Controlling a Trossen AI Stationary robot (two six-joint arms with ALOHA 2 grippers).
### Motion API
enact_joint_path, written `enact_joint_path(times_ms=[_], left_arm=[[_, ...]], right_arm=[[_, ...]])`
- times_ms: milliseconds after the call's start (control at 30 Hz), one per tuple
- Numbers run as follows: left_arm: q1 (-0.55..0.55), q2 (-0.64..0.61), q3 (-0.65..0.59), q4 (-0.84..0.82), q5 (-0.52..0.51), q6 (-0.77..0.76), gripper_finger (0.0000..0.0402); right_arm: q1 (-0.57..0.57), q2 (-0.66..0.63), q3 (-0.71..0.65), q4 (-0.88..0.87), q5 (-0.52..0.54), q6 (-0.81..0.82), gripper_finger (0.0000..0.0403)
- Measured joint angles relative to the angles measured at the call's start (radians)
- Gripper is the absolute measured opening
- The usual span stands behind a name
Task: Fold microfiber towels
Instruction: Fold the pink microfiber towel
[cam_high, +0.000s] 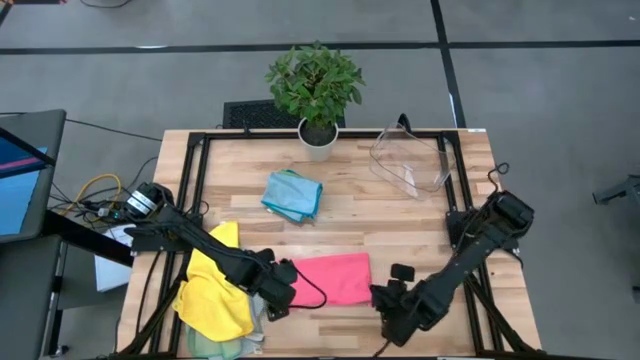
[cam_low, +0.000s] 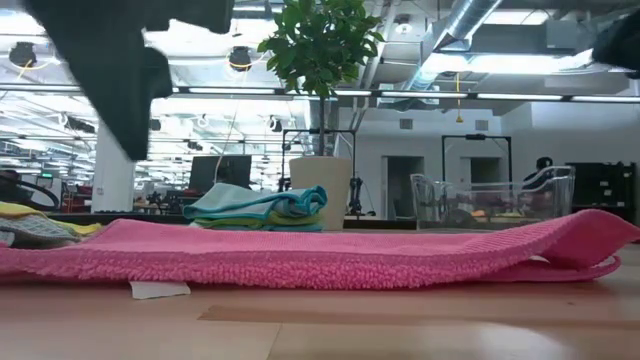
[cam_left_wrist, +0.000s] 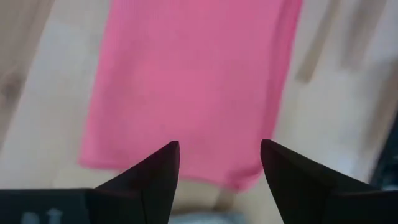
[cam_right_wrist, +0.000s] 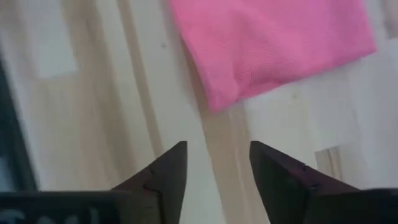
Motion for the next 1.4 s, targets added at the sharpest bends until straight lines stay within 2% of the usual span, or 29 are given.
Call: enact_joint_path(times_ms=[167,300,367,467,600,667,767,1033,1167,1400], left_arm=[[0.014,-0.050,0.000,0.108,-0.006,-0.085,0.0218],[0.043,-0.106,0.002,0.078,-0.016,-0.157,0.0218],[0.068,-0.120,0.002,0.043,-0.011,-0.181,0.0218],[0.112,-0.132,0.001,0.032,0.039,-0.176,0.0218],[0.184,-0.143,0.001,0.036,0.141,-0.032,0.0218],[0.216,-0.142,0.001,-0.002,0.196,0.046,0.0218],[0.250,-0.120,-0.003,-0.053,0.213,0.137,0.0218],[0.285,-0.097,-0.120,0.089,0.255,0.248,0.0218],[0.285,-0.095,-0.197,0.136,0.241,0.211,0.0218],[0.285,-0.095,-0.230,0.142,0.202,0.218,0.0218]], right_arm=[[-0.009,-0.088,0.000,0.001,0.102,0.121,0.0214],[-0.090,-0.129,0.000,-0.006,0.115,0.191,0.0218],[-0.131,-0.137,0.000,-0.003,0.089,0.185,0.0222],[-0.186,-0.143,0.000,0.025,0.039,0.065,0.0225],[-0.244,-0.144,-0.005,0.040,-0.015,-0.193,0.0227],[-0.283,-0.145,-0.042,0.098,-0.090,-0.272,0.0229],[-0.332,-0.144,-0.126,0.213,-0.173,-0.358,0.0229],[-0.387,-0.144,-0.271,0.356,-0.177,-0.578,0.0229],[-0.413,-0.144,-0.291,0.359,-0.179,-0.648,0.0229],[-0.499,-0.118,-0.293,0.389,-0.188,-0.762,0.0228]])
